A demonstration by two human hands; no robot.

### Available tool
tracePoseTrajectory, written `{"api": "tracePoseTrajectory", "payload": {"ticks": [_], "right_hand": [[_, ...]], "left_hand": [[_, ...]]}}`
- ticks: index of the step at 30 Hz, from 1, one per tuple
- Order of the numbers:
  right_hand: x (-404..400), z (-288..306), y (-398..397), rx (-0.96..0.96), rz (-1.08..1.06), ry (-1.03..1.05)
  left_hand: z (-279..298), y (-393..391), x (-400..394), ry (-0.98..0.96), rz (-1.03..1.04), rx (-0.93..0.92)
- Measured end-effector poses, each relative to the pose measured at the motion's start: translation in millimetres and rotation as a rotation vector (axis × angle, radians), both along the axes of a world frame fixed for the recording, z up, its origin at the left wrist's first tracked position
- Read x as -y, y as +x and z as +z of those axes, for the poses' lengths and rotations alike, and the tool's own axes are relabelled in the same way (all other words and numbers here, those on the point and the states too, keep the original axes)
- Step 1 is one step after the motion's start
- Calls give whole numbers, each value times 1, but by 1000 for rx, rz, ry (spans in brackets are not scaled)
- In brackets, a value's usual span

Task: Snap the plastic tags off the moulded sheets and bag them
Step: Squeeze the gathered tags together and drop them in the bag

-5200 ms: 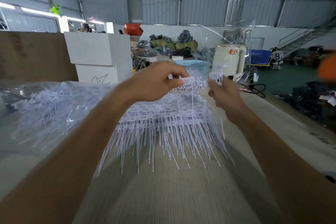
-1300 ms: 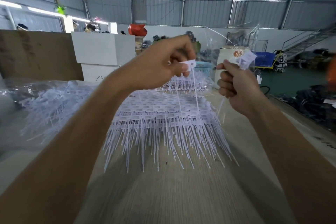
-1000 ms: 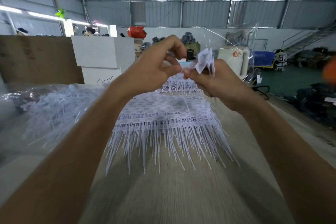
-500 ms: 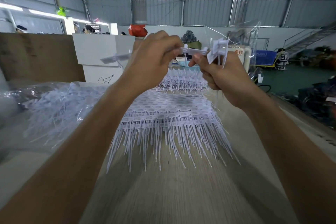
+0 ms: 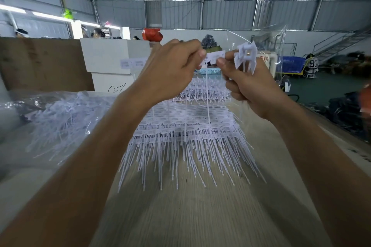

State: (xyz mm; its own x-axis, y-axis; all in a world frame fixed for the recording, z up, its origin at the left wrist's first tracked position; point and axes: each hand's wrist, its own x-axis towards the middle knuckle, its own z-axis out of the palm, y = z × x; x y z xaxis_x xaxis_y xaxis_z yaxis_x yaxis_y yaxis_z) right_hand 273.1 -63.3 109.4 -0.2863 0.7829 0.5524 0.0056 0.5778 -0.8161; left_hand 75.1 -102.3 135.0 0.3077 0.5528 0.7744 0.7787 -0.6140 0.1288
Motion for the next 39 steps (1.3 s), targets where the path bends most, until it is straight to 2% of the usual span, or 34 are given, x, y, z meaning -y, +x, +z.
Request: {"api": "tracePoseTrajectory", "payload": {"ticks": [4,10,12,17,21,25,26,28,30,32,37,39], "right_hand": [[-3,-3,1,-12,47,-10],[-3,-1,12,19,227,-67],[-3,-2,13,40,187,-30],[5,-4,2,166,-50,257],[6,2,-3,295,-259,408],[11,9,-6,441,-462,790],[12,9,-7,439,-477,830],[14,9,-10,384,-437,735],[16,7,-14,321,-359,523],[15,6,-14,282,-290,371],[12,4,-4,377,-205,386],[8,3,1,415,-137,342]], "left_hand": [[-1,-2,-3,-58,-41,23],[-3,1,-4,-57,-86,28],[-4,-1,-7,-80,-46,3],[-5,-1,-13,-158,49,26],[-3,-1,-11,-351,-123,294],[0,-2,-8,-533,-258,523],[1,-4,-7,-569,-281,543],[3,-10,-5,-530,-252,476],[2,-12,-5,-371,-134,314],[0,-11,-6,-263,-93,231],[-3,-5,-7,-272,-88,6],[-4,-3,-8,-261,-117,17]]}}
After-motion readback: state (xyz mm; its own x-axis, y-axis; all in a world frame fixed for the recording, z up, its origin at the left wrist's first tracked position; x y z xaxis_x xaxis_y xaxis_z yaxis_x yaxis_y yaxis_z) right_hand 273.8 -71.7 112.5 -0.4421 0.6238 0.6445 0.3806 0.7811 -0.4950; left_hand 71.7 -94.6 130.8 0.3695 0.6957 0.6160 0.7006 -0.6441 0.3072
